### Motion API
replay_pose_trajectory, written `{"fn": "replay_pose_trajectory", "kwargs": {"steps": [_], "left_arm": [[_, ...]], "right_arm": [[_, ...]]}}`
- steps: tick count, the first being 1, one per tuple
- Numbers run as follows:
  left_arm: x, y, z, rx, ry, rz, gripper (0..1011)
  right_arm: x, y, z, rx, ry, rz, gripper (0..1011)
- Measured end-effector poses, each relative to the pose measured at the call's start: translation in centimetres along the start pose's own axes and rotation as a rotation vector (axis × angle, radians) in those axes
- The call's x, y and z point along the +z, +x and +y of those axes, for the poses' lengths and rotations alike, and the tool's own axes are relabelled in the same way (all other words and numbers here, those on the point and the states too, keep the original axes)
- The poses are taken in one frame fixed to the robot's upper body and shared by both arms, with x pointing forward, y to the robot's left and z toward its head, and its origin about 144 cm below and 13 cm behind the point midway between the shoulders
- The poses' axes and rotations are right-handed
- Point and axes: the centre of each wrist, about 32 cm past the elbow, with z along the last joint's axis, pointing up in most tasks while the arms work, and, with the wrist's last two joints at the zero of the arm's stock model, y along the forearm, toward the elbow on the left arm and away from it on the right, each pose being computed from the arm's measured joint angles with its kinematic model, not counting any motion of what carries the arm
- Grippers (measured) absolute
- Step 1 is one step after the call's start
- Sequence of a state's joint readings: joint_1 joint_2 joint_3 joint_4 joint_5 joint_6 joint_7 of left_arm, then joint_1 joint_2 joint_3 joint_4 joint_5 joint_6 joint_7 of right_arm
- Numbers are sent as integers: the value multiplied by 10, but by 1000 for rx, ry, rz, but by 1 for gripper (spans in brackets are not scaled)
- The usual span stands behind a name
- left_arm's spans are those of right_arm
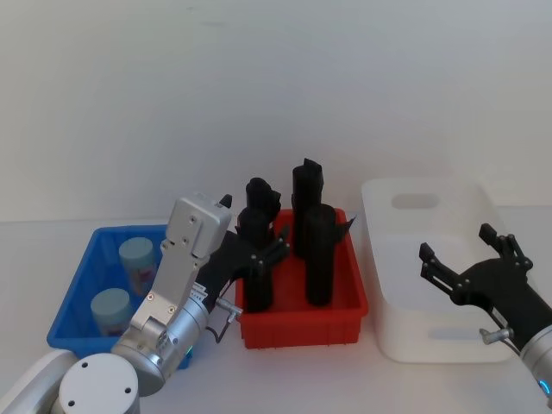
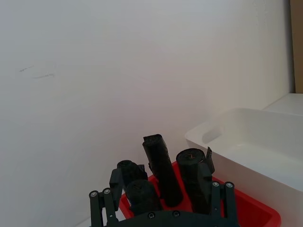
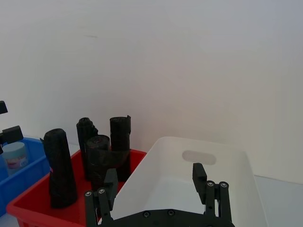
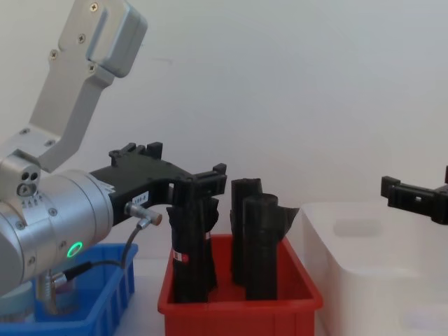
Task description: Pick the cotton swabs from the blue box and place them into the white box.
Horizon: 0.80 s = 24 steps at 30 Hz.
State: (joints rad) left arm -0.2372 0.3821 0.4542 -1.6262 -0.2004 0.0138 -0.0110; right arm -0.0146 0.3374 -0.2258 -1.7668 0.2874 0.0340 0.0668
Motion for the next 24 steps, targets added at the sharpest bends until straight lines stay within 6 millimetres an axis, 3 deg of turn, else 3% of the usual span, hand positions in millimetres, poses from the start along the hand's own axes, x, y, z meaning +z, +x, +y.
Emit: {"fn": "replay_pose_trajectory", "kwargs": {"steps": [24], "left_arm": [[0,0,0,0,0,0,1004]], "right_arm": [[0,0,0,0,0,0,1001]]}}
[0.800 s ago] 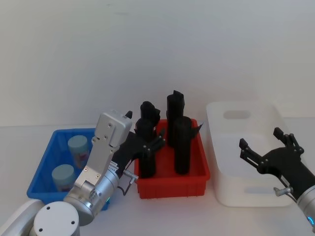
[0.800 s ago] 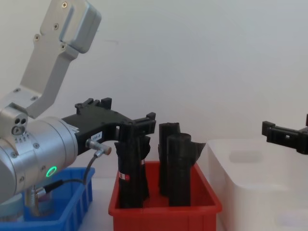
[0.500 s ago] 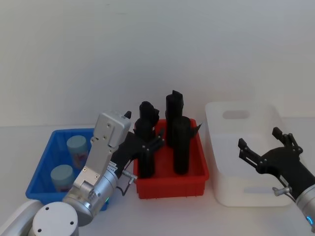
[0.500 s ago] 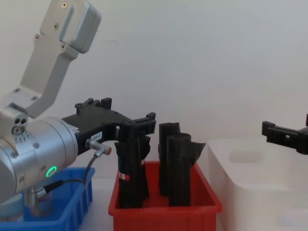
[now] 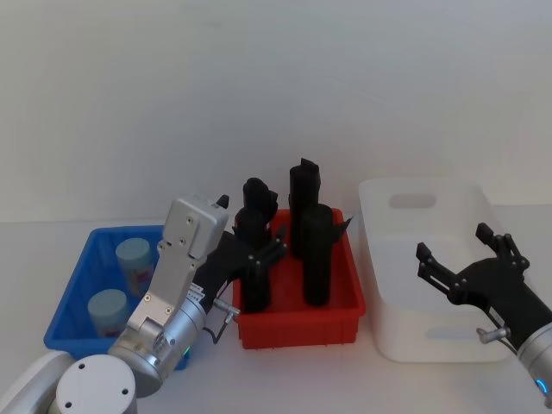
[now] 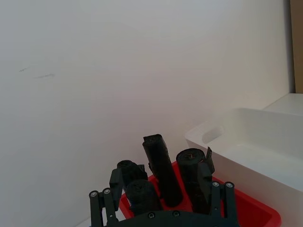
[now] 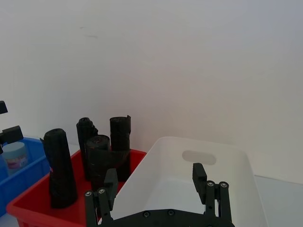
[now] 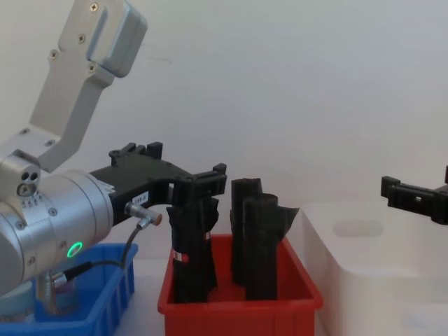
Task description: Pick the cotton swabs from the blue box and place them into the white box.
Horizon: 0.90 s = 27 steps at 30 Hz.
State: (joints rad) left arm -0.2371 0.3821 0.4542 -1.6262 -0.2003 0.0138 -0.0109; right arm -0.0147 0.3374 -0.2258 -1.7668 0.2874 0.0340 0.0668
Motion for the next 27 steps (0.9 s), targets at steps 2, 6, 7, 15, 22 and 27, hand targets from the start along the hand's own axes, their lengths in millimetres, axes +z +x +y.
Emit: {"fn": "replay_pose_trajectory", "kwargs": {"steps": [2,6,7,15,22,27], "left_arm": [[0,0,0,0,0,0,1004],[0,0,0,0,0,0,1004],[0,0,0,0,0,0,1004],[0,0,0,0,0,0,1004],[0,0,0,0,0,0,1004],[0,0,0,0,0,0,1004]], "right_arm": [[0,0,0,0,0,0,1001],[0,0,0,0,0,0,1001],[0,0,0,0,0,0,1001],[0,0,0,0,0,0,1001],[0,0,0,0,0,0,1001],[0,0,0,0,0,0,1001]]}}
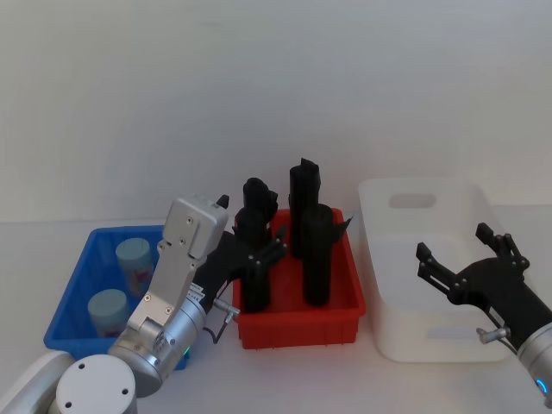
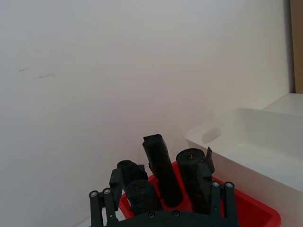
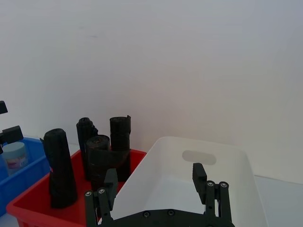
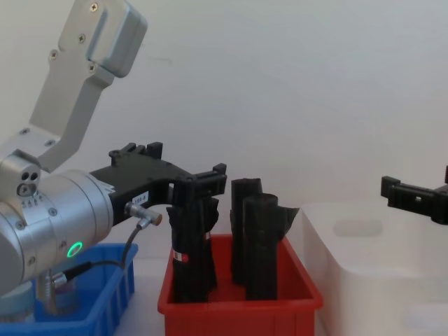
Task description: Pick the cotton swabs from the blue box and place them into the white box.
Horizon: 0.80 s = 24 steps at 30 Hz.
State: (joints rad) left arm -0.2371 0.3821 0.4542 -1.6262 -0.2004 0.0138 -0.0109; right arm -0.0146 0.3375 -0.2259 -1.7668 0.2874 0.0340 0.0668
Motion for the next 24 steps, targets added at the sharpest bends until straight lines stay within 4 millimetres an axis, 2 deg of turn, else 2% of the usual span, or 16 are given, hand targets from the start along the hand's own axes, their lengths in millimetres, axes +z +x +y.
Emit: {"fn": "replay_pose_trajectory", "kwargs": {"steps": [24], "left_arm": [[0,0,0,0,0,0,1004]], "right_arm": [[0,0,0,0,0,0,1001]]}}
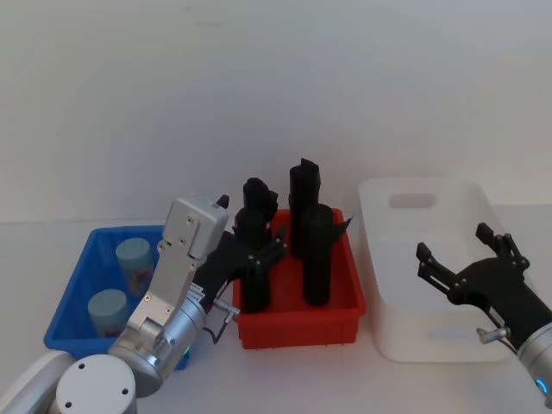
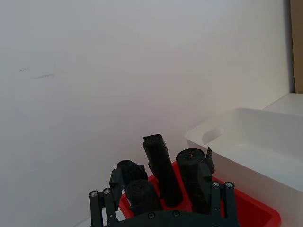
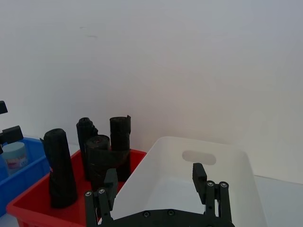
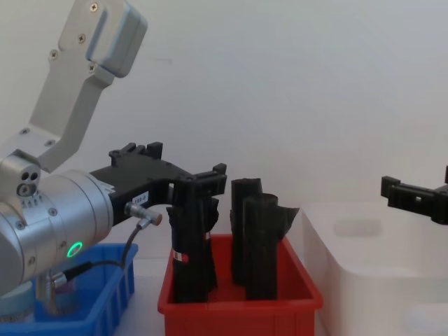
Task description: Pick the cotton swabs from the blue box and place them into the white box.
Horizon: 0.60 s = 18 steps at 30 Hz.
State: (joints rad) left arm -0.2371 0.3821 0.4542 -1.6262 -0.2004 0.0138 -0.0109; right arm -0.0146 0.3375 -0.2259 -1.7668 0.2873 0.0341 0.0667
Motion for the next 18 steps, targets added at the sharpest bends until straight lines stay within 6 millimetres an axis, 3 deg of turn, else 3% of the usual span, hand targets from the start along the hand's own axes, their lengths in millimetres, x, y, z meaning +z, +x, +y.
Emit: {"fn": "replay_pose_trajectory", "kwargs": {"steps": [18], "left_arm": [[0,0,0,0,0,0,1004]], "right_arm": [[0,0,0,0,0,0,1001]]}}
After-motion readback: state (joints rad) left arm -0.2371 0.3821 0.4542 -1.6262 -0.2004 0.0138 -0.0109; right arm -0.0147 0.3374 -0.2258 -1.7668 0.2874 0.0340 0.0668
